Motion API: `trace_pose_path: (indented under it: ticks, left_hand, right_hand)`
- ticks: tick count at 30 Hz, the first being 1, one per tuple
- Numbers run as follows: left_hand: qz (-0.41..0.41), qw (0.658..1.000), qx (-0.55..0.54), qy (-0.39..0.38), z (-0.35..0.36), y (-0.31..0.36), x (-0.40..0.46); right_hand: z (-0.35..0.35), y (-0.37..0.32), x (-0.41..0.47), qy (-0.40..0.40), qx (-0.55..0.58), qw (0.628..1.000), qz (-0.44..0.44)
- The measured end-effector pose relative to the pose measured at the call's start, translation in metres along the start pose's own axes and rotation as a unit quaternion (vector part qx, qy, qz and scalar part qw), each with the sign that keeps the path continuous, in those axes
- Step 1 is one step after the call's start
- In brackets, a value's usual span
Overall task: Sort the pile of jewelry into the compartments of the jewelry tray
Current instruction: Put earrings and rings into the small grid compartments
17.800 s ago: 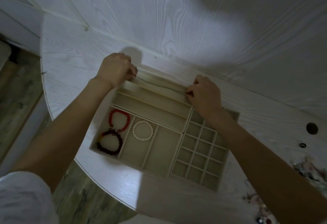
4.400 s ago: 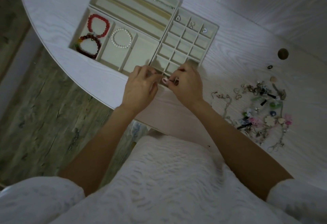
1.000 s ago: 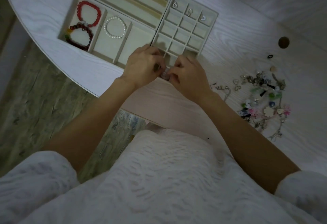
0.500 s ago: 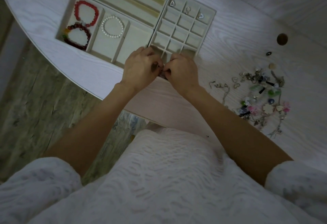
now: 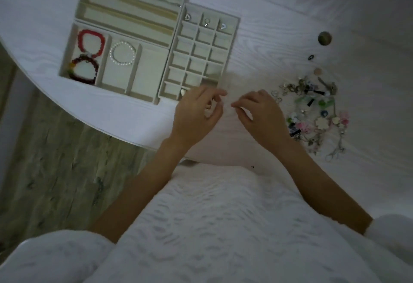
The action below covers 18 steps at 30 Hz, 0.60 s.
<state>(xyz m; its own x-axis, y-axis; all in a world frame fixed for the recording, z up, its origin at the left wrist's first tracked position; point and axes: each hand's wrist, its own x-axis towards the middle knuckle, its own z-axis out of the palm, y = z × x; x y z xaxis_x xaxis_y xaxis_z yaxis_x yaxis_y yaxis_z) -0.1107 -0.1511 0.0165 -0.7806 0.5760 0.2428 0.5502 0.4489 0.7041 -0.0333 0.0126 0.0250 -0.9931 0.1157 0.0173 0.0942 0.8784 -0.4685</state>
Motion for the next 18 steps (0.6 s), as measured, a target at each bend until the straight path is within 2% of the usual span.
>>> trace_pose_path:
  ticks: [2,5,8,11,13,18]
  left_hand:
    - [0.019,0.995,-0.068,-0.064,0.022,0.021,0.006]
    - [0.005,0.968,-0.106,-0.227,0.062,0.048,0.015]
    - [0.052,0.934,-0.005,-0.352,0.103,0.071,0.018]
    - [0.113,0.883,0.140,-0.434,0.123,0.078,0.016]
    - [0.125,0.867,0.189,-0.443,0.129,0.078,0.013]
    - [0.019,0.933,0.099,-0.347,0.124,0.062,0.002]
  right_hand:
    - [-0.015,0.030,-0.034,0.011,-0.021,0.997,0.075]
    - [-0.031,0.071,-0.082,0.003,-0.038,0.969,0.244]
    - [-0.041,0.099,-0.120,-0.002,-0.040,0.938,0.346]
    - [-0.038,0.109,-0.133,0.008,-0.008,0.937,0.349]
    - [-0.034,0.116,-0.133,0.004,0.017,0.941,0.337]
    - [-0.030,0.125,-0.123,0.015,0.036,0.959,0.280]
